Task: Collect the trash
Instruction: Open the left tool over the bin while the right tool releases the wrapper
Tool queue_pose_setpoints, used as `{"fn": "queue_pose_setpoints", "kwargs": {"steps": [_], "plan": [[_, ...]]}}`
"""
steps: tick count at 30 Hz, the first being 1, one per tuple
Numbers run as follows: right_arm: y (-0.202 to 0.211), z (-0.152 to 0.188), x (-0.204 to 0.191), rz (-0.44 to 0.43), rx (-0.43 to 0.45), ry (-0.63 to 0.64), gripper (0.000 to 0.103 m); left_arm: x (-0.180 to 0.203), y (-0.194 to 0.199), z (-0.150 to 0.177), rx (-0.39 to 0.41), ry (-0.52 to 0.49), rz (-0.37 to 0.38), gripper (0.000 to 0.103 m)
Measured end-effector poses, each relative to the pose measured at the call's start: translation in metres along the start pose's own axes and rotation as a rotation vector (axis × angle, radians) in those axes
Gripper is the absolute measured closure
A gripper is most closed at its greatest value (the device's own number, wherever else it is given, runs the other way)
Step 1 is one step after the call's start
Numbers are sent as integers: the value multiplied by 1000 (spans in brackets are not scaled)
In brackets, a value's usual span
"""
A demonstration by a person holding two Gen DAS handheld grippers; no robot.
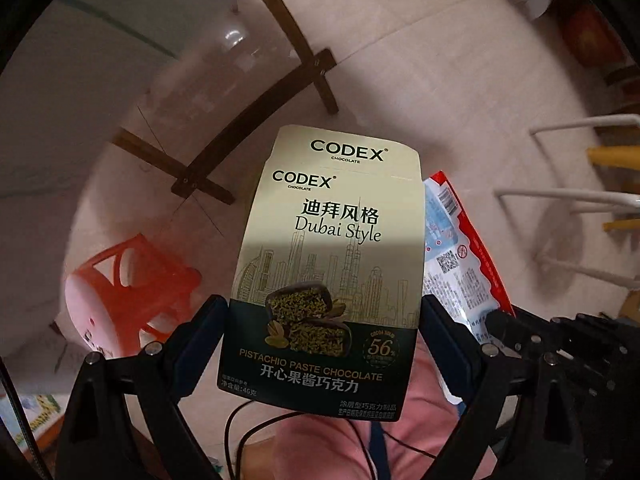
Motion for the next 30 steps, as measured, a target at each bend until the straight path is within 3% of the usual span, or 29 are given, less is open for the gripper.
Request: {"fn": "queue_pose_setpoints", "kwargs": {"steps": [5,12,14,16,18,20,30], "plan": [[-61,-16,-3,31,-64,-12,95,-13,-53,-12,-70,-32,-42,9],[-112,-28,-10,27,-104,-61,92,-31,-89,-20,-119,-31,-46,8],[-117,-30,-12,11,-102,-92,90,-37,-94,-21,-138,-10,-28,8],[-117,-32,-14,-3,-88,-120,83,-40,-94,-22,-135,4,-24,8],[-112,-32,-14,-5,-68,-142,70,-45,-91,-24,-127,6,-27,8],[-111,-33,-13,-15,-61,-158,66,-46,-86,-26,-117,7,-29,6],[-89,-35,-16,-42,-21,-150,66,-46,-49,-26,-51,16,-21,5]]}}
Point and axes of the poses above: each gripper's, at about its wrist camera, not at the fingertips, and y roughly against the way its jaws point, x to its right, z to its underside, the point moved 8 cm from there along -y, roughly the way its jaws point, and after that the axes turned 9 degrees about z, right-handed, at the moved point
